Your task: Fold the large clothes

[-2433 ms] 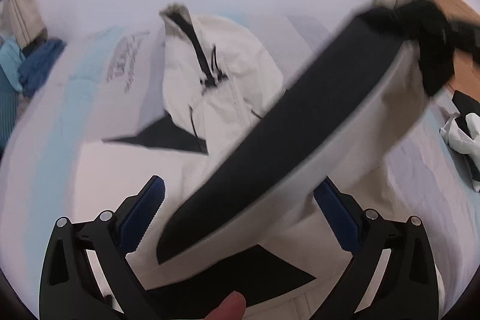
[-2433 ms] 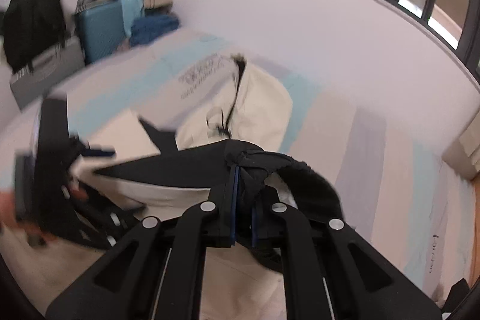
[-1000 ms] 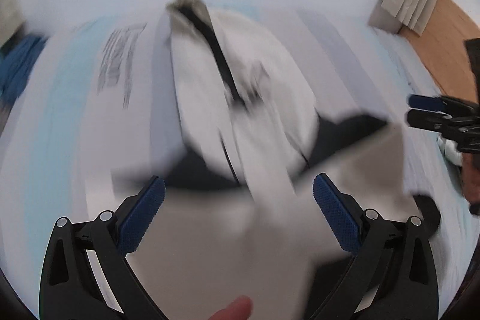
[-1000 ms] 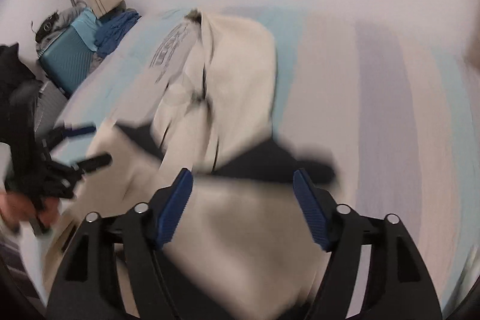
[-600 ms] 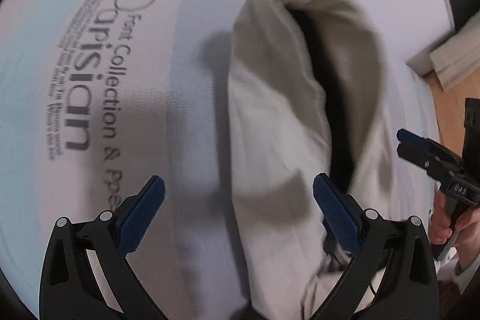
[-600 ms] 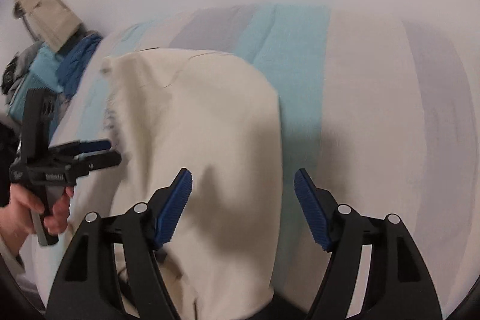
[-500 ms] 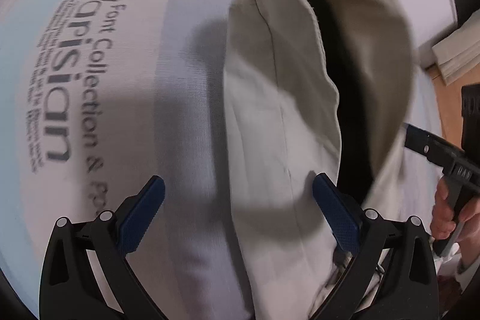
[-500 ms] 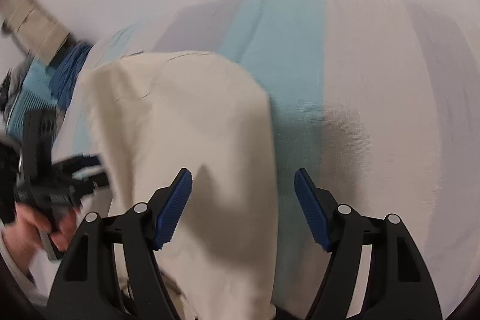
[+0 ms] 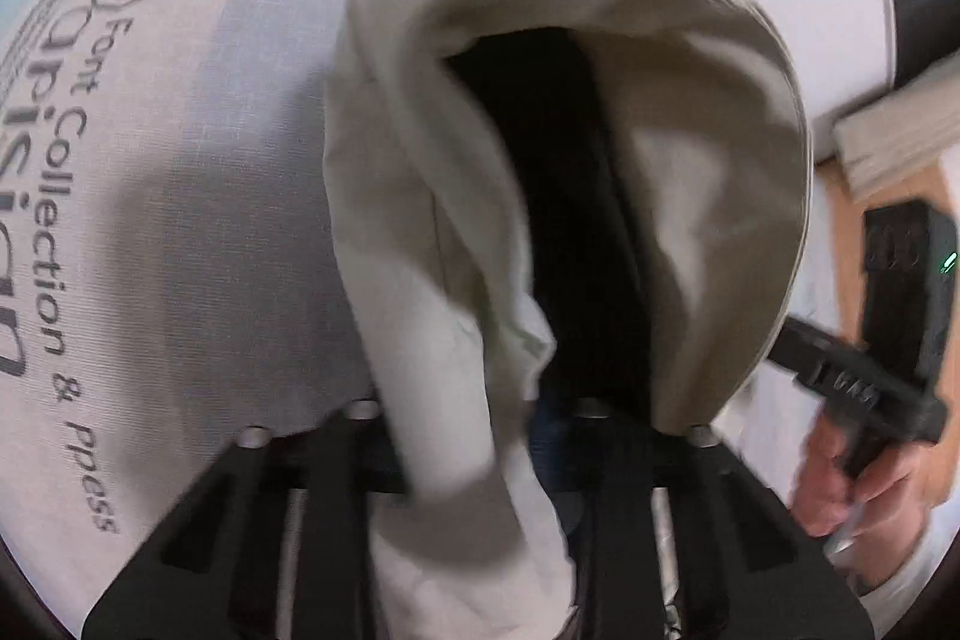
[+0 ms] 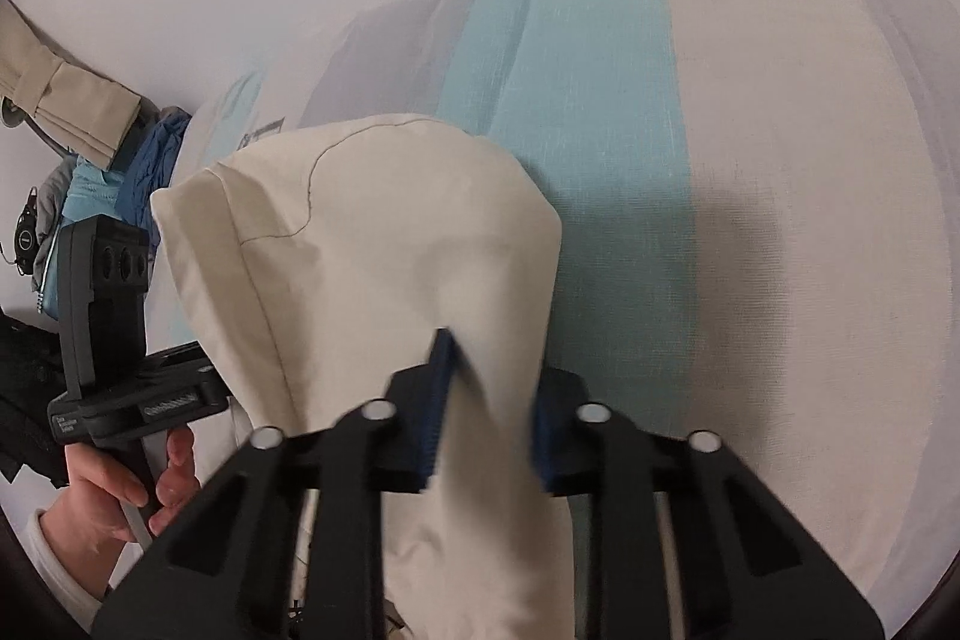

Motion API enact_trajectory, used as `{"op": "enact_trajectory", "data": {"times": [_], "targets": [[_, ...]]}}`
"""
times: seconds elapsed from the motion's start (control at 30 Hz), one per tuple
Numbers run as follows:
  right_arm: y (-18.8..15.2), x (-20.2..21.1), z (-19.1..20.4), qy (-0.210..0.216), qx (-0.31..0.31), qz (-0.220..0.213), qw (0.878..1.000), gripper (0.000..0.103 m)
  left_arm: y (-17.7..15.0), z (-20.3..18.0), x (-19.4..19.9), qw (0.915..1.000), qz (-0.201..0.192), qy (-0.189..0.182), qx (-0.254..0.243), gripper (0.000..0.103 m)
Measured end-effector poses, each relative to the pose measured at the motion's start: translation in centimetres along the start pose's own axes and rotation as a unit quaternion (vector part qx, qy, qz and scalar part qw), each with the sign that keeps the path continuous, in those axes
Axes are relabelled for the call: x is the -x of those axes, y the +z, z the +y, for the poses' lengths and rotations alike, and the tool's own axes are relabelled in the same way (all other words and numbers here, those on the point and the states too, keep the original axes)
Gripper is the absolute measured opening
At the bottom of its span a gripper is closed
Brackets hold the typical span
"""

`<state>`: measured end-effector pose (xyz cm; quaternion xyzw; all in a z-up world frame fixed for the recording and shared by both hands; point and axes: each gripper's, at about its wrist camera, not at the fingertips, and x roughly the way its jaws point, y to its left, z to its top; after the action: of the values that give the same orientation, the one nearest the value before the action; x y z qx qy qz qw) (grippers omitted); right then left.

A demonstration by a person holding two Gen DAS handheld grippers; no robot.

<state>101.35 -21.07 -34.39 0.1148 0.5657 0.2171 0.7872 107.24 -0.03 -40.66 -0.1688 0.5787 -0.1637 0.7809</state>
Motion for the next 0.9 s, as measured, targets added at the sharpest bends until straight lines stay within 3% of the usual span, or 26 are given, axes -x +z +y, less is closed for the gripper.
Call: {"op": "enact_trajectory", "data": {"times": [0.17, 0.4, 0.47, 0.6, 0.7, 0.9], "targets": [[-0.8, 2.8, 0.3, 0.023, -0.011, -0.029, 0.999, 0.006, -1.8, -1.8, 3.6, 0.997, -0.075, -0.013, 0.014, 0.007], [-6.3, 11.2, 3.9, 0.023, 0.043, -0.102, 0.994, 0.006, -8.7, -6.7, 12.9, 0.9792, -0.202, 0.009, 0.015, 0.006], [-9.0, 13.7, 5.1, 0.01, 0.068, -0.116, 0.991, 0.006, -12.7, -8.9, 17.0, 0.9751, -0.221, 0.017, -0.004, 0.007], [-15.2, 17.7, 7.4, -0.002, 0.098, -0.126, 0.987, 0.005, -17.7, -12.9, 19.8, 0.9674, -0.246, 0.036, -0.045, 0.006], [-20.1, 19.8, 8.1, -0.003, 0.101, -0.134, 0.986, 0.005, -23.6, -14.4, 22.3, 0.9559, -0.281, 0.069, -0.052, 0.006], [-28.7, 20.6, 9.3, -0.023, 0.09, -0.138, 0.986, 0.005, -32.3, -14.9, 21.1, 0.9537, -0.276, 0.11, -0.045, 0.007]]}}
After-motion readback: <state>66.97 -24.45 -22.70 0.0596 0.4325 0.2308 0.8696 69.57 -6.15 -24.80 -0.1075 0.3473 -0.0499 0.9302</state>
